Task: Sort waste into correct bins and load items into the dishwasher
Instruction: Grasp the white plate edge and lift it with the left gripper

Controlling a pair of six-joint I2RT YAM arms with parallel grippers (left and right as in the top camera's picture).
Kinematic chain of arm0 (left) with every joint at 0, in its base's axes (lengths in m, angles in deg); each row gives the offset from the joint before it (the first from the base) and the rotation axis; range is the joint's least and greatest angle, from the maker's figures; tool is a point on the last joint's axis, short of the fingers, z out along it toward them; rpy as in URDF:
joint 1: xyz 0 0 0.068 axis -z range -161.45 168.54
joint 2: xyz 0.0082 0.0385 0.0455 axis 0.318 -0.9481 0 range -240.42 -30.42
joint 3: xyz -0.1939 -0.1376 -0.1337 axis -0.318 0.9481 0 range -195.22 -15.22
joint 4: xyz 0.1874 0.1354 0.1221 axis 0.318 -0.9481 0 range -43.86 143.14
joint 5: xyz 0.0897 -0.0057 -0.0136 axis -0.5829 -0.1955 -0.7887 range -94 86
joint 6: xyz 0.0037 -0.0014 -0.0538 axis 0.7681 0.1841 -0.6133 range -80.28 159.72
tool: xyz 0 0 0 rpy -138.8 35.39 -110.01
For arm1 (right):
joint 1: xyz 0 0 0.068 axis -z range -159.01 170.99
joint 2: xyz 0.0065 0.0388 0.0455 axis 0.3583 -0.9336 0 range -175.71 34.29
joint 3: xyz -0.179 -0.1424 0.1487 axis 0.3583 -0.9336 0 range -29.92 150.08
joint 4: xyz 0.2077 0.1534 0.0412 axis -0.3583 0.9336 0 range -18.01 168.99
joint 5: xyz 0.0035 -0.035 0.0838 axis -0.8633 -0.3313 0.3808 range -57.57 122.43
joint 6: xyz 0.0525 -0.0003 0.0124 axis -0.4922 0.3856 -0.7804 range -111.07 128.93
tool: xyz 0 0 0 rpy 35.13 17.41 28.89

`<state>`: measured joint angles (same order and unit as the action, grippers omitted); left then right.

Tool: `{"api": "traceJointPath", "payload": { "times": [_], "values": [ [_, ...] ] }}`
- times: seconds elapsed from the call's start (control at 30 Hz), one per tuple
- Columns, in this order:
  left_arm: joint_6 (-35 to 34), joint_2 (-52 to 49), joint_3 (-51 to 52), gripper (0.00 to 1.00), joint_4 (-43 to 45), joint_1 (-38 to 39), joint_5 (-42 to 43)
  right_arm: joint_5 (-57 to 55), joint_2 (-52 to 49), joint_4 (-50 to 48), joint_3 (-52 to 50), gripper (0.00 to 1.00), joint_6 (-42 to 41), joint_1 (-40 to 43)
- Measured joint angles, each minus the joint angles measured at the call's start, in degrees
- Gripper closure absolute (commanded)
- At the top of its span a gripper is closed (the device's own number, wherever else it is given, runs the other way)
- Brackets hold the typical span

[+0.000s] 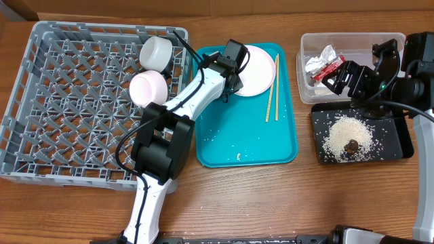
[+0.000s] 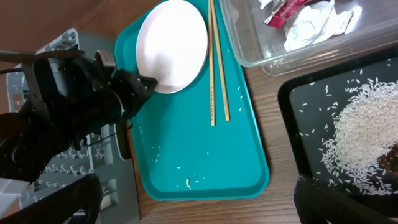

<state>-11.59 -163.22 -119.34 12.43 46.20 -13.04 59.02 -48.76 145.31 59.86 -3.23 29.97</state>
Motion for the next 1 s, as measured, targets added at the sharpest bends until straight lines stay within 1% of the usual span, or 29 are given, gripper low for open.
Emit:
{"api": "traceJointPath", "payload": {
  "times": [0.03,0.3,0.5,0.6,0.73,0.87,1.0],
  "values": [
    [0.02,0.00,0.00,0.96,-0.04,0.00,-0.02,-0.04,0.00,0.00,0.00,0.00,0.02,0.00],
    [0.00,0.02,-0.17,0.96,-0.39,-0.68,0.28,-0.02,0.00,0.02,0.00,0.00,0.00,0.00],
    [2.29,0.13,-2.45,0.96,-6.16,-2.29,0.04,-0.04,0.00,0.02,0.00,0.00,-0.02,0.00],
    [5.90,0.59,-4.70,0.96,-9.68,-3.17,-1.44,0.00,0.00,0.00,0.00,0.00,0.00,0.00],
    [13.68,2.80,-9.16,0.96,-15.17,-3.69,-5.75,0.00,0.00,0.00,0.00,0.00,0.00,0.00],
    [23.19,6.84,-13.84,0.96,-20.37,-3.34,-12.81,-0.02,0.00,-0.02,0.00,0.00,0.00,0.00],
    [31.28,12.09,-15.89,0.96,-23.26,-2.89,-22.49,-0.02,0.00,0.02,0.00,0.00,0.00,0.00]
  ]
}}
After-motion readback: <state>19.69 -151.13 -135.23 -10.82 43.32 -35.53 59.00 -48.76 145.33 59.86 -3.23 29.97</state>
